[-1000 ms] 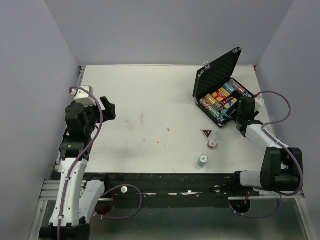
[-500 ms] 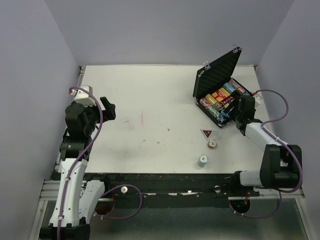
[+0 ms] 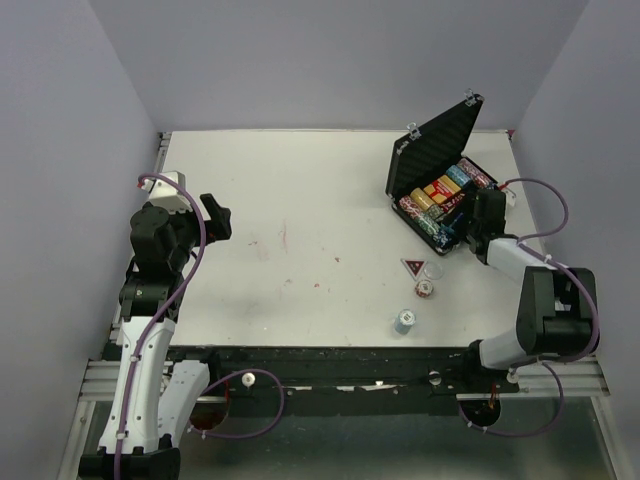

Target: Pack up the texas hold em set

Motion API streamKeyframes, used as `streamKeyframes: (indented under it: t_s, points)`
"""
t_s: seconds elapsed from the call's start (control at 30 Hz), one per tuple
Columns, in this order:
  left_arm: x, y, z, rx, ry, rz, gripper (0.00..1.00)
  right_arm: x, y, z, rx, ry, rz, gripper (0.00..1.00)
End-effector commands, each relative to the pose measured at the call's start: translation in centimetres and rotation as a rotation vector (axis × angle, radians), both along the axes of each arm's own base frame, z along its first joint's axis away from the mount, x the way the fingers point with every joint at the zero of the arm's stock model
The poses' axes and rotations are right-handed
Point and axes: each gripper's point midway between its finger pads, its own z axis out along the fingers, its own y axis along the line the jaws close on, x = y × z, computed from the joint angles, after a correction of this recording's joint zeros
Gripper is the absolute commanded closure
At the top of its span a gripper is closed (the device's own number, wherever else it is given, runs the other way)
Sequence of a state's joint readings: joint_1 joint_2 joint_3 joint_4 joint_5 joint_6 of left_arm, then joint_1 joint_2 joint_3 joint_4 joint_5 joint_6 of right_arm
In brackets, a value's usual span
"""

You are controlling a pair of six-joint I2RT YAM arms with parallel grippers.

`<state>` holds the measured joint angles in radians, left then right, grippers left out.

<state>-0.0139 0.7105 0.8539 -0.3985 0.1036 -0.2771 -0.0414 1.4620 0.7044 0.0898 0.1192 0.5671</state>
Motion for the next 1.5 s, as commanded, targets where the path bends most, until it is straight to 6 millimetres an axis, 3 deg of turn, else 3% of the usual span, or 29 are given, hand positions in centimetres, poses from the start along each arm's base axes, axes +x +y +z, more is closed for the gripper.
streamKeyframes:
  t_s: [0.0,0.17,0.3,0.43,0.5,0.6,0.77,1.2,1.47]
  points:
    - [0.0,0.0,0.0,0.002,-0.009,-0.004,0.01,1.5,1.8,0.2,0.082,-0.037,0.057,0.23]
    - [0.1,0.1,-0.2,0.004,-0.003,-0.002,0.01,1.9,1.9,-0.3,0.085,-0.028,0.06,0.23]
    - [0.1,0.1,-0.1,0.006,-0.006,0.001,0.01,0.9,-0.6,-0.5,0.004,0.015,-0.058,0.21]
    - [0.1,0.1,-0.1,0.006,-0.004,-0.001,0.01,-0.5,-3.3,1.3,-0.113,0.01,-0.145,0.17]
    - [0.1,0.0,-0.1,0.005,-0.004,-0.004,0.01,-0.8,-3.6,2.6,-0.138,-0.009,-0.146,0.16]
    - [0.1,0.0,-0.1,0.003,-0.004,-0.006,0.01,-1.1,-3.0,3.5,-0.122,-0.011,-0.116,0.16]
    - [0.1,0.0,-0.1,0.003,-0.006,-0.006,0.01,-0.1,-1.1,4.3,-0.046,-0.033,-0.036,0.16]
    - [0.0,0.1,0.0,0.004,-0.009,0.0,0.01,0.7,1.4,0.4,0.063,0.046,0.046,0.16]
    - [0.1,0.1,-0.1,0.007,-0.006,0.002,0.01,1.8,1.9,-0.1,0.078,0.023,0.075,0.16]
